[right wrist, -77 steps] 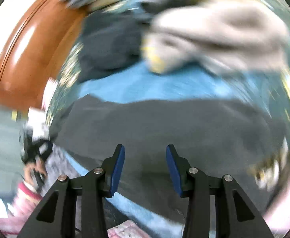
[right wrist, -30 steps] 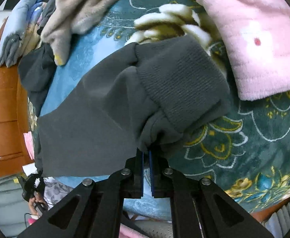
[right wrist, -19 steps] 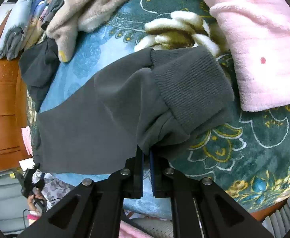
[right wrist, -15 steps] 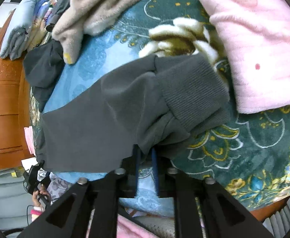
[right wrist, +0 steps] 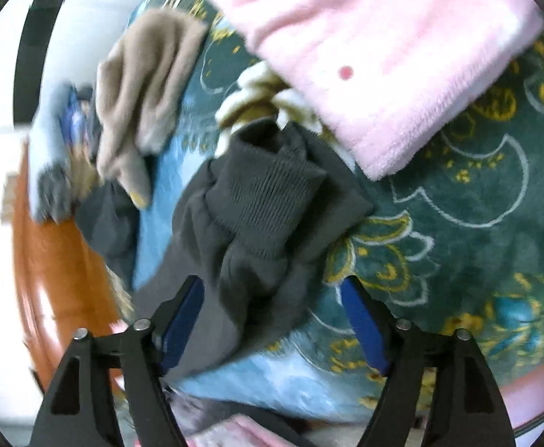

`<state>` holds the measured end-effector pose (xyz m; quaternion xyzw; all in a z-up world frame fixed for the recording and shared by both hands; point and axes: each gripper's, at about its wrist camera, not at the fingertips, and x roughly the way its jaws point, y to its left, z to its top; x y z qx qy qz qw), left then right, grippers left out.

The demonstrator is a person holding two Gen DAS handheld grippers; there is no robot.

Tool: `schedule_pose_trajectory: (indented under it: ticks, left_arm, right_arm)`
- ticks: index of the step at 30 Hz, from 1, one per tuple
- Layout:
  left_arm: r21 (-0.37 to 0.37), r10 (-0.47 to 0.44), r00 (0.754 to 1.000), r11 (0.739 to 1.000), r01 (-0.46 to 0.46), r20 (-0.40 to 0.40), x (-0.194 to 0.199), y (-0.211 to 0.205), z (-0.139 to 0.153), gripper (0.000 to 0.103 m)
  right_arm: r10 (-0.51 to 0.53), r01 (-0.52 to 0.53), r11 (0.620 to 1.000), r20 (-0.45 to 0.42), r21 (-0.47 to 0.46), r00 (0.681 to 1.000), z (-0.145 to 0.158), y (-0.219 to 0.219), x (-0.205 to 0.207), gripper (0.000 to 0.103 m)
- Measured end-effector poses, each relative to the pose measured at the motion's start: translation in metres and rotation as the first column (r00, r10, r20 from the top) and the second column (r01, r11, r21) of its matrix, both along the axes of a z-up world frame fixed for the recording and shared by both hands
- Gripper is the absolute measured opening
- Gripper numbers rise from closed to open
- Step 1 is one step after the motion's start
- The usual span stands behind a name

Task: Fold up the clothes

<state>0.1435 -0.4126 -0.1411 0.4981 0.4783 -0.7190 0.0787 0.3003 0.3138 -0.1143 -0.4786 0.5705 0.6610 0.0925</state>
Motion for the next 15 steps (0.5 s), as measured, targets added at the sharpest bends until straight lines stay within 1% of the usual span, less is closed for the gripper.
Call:
schedule_pose_trajectory:
  ticks: [3,6,9,11,14,15]
  left_arm:
    - [0.009,0.004,1.0,1.0,-0.004,-0.001,0.0,0.0,-0.001,0.06]
    - [0.015,0.002,1.0,1.0,-0.002,0.006,0.0,-0.002,-0.001,0.06]
    - [0.025,0.006,1.0,1.0,-0.006,0.015,-0.001,-0.003,-0.001,0.06]
    - [0.027,0.012,1.0,1.0,-0.012,0.02,-0.001,-0.002,-0.001,0.06]
    - [0.023,0.017,1.0,1.0,-0.018,0.026,-0.002,0.0,0.001,0.06]
    - [0.024,0.02,0.999,1.0,-0.02,0.025,-0.002,0.001,0.001,0.06]
  right_arm:
    - [-0.07,0.069,0.997,-0.028,-0.016,0.997,-0.016,0.002,-0.002,0.083]
    - [-0.118,0.118,0.992,-0.008,-0.039,0.993,-0.03,0.005,-0.001,0.083]
    - [-0.157,0.156,0.987,-0.045,-0.04,0.987,-0.028,0.005,-0.003,0.083]
    - [-0.177,0.175,0.984,-0.078,-0.025,0.981,-0.023,0.007,-0.007,0.083]
    - [-0.217,0.214,0.976,-0.101,-0.041,0.971,-0.022,0.01,-0.01,0.083]
    - [-0.222,0.219,0.975,-0.093,-0.038,0.971,-0.023,0.01,-0.011,0.083]
